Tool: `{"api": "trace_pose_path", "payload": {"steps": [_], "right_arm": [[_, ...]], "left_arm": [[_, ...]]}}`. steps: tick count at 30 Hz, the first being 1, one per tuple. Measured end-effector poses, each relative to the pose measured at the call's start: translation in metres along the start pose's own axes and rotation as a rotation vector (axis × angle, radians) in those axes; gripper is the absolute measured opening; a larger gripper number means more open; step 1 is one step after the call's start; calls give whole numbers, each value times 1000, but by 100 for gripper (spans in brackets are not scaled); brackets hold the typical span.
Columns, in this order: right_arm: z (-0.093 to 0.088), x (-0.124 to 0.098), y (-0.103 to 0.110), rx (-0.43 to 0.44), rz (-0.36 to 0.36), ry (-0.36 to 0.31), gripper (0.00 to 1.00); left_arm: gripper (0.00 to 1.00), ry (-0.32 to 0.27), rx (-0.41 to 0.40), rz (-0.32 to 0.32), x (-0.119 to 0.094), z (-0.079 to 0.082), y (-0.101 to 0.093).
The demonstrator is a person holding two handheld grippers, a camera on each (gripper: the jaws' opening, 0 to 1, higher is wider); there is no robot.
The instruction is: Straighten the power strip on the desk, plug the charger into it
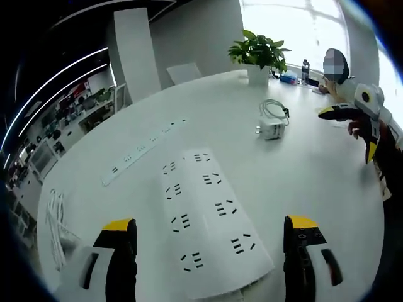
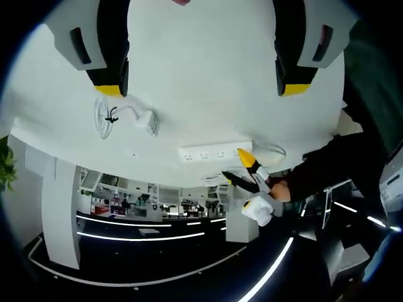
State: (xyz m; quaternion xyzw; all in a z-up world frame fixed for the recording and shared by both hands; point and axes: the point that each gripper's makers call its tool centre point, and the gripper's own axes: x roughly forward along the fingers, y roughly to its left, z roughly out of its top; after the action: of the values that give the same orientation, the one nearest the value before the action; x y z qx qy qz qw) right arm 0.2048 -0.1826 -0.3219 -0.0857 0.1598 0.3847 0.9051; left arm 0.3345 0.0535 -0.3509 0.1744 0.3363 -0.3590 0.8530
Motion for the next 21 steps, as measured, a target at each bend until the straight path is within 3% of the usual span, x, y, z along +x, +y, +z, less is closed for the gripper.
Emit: {"api": "trace_pose_path", "payload": {"steps": [21], "right_arm": [[-6, -6, -7, 12, -15, 6, 98]], "left_arm": [[100, 49, -11, -15, 21, 0, 3]]}}
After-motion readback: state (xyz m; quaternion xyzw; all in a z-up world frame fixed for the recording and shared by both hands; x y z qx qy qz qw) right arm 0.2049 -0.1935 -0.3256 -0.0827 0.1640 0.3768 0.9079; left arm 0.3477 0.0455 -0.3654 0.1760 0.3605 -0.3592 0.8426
